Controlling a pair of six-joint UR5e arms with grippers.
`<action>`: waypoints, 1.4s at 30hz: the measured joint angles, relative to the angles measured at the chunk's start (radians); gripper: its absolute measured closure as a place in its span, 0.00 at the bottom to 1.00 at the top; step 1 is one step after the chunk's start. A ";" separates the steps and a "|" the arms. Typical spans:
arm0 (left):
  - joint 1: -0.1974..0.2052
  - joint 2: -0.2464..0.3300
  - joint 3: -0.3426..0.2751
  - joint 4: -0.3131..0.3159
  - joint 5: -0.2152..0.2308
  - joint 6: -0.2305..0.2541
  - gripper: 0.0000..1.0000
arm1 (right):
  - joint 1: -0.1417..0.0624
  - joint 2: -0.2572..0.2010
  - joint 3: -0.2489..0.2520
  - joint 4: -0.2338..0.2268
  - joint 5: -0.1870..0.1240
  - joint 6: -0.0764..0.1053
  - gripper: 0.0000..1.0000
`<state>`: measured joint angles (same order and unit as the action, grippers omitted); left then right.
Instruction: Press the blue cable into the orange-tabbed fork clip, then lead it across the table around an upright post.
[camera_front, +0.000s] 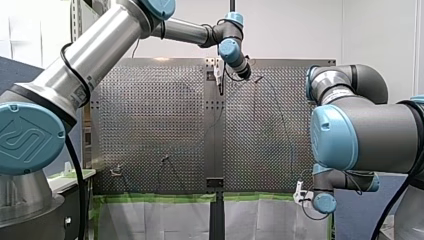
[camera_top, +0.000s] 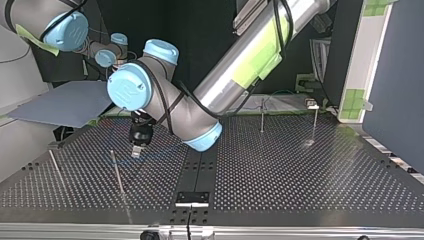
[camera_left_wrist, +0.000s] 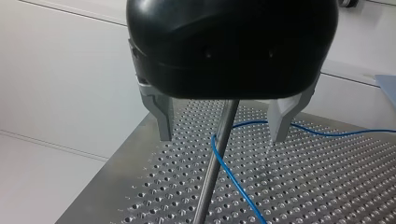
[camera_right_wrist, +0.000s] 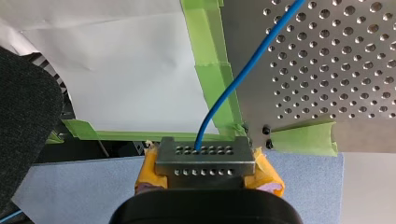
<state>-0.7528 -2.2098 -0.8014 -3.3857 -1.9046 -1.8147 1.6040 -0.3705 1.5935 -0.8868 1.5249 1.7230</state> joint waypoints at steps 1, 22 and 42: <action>0.000 0.000 0.000 0.000 0.000 0.000 0.00 | 0.000 0.000 0.000 0.000 0.000 0.000 1.00; -0.005 0.103 -0.124 0.043 0.011 0.018 0.00 | 0.001 0.000 0.000 0.004 0.000 0.000 1.00; 0.002 0.298 -0.319 0.238 0.016 -0.051 0.00 | 0.002 0.001 0.001 0.018 0.000 0.001 1.00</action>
<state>-0.7510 -1.9120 -1.1207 -3.1480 -1.8884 -1.8656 1.6055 -0.3699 1.5944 -0.8688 1.5250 1.7245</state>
